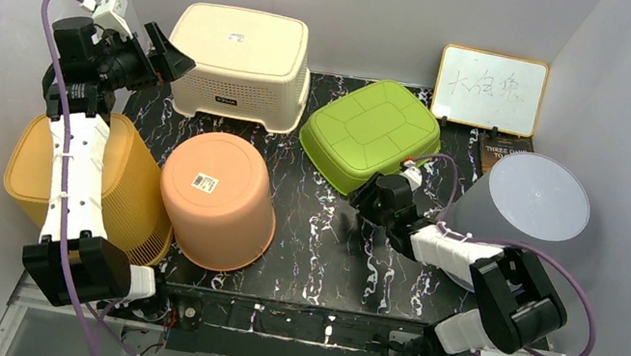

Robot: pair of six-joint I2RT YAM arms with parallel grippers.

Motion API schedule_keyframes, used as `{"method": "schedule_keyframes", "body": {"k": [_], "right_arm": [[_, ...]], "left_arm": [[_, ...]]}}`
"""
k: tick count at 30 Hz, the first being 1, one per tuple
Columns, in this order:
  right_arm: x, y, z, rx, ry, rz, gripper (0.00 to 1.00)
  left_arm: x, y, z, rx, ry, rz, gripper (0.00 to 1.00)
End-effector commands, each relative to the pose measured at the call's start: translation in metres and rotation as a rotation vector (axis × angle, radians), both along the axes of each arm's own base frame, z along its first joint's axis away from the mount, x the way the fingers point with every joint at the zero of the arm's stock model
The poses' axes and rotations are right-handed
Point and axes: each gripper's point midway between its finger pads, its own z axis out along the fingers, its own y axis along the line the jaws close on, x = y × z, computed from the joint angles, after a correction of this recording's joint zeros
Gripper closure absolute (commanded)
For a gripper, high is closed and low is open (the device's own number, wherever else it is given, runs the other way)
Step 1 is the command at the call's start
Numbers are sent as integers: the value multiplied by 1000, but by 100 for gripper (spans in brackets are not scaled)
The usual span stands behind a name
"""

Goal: Turn the large container upside down

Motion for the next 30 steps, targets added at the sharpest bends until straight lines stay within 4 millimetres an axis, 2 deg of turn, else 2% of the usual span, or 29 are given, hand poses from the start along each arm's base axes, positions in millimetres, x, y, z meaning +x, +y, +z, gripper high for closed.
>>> {"method": "schedule_keyframes", "body": {"k": [1,2,4,5,6,7,8,12,16,20,30], "right_arm": [[9,14,60,-101,-164,69,54],[11,17,72,-148,-201,87,47],[15,25,97,-255,-258,119,42],[17,32,109,-296,-292,143,32],[24,40,127,-317,-325,156,17],[27,46,136,-344,-340,178,5],[32,53,143,-371,-356,203,2],[57,83,172,-442,-388,303,2],[79,105,189,-499,-380,365,2],[87,111,206,-522,-394,379,2],[78,110,214,-488,-458,399,2]], "left_arm": [[-8,-4,7,20,-24,-16,2],[-8,-3,5,23,-17,-11,2],[-6,1,0,35,0,5,2],[-5,2,-2,41,8,13,2],[-5,2,-3,48,17,18,2],[-4,2,-5,57,24,22,2],[-3,1,-5,62,29,23,2],[4,-11,-14,120,73,25,2],[10,-26,-22,213,125,26,2],[14,-20,-23,231,124,63,2],[13,-21,-32,274,141,62,2]]}}
